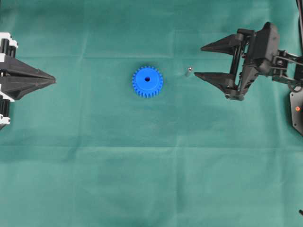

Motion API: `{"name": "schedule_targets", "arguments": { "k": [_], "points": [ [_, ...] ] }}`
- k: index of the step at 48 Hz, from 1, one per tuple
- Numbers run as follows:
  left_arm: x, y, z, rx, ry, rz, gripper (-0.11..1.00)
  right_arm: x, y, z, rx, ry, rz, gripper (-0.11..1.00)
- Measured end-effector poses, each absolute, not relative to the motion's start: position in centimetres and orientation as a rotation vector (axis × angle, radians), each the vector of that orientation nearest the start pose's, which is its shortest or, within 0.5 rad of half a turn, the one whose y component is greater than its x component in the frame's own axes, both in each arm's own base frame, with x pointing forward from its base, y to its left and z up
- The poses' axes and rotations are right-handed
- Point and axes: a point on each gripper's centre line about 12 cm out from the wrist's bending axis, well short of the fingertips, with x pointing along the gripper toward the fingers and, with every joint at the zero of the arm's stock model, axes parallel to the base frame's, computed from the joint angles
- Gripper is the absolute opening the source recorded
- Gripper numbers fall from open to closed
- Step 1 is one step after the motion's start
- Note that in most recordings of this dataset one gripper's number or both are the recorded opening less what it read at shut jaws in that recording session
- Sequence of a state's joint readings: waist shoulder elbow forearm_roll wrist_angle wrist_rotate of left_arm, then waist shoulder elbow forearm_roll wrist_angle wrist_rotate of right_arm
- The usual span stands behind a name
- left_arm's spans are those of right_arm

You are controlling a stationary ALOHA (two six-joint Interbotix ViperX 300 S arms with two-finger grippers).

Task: Insert the shaft placed at a random location into the center hole of the medium gear at another random location.
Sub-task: 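Open the right gripper and move it left over the silver shaft, then lower the right gripper around the shaft and close on it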

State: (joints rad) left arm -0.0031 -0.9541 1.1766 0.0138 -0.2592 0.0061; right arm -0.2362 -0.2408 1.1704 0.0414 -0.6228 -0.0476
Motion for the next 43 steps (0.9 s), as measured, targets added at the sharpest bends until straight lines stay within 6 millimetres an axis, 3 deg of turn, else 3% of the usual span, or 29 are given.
{"name": "schedule_targets", "arguments": {
  "k": [28,38,43],
  "points": [
    [20.1,0.0,28.8,0.020,-0.035,-0.003,0.00,28.5,-7.9,9.3,0.071,0.420,-0.328,0.83],
    [20.0,0.0,28.6,0.021,-0.029,-0.002,0.00,28.9,-8.1,8.5,0.072,0.439,-0.330,0.75],
    [20.0,0.0,28.6,0.020,-0.029,-0.002,0.00,28.9,-8.0,8.5,0.073,0.438,-0.329,0.65]
  ]
}}
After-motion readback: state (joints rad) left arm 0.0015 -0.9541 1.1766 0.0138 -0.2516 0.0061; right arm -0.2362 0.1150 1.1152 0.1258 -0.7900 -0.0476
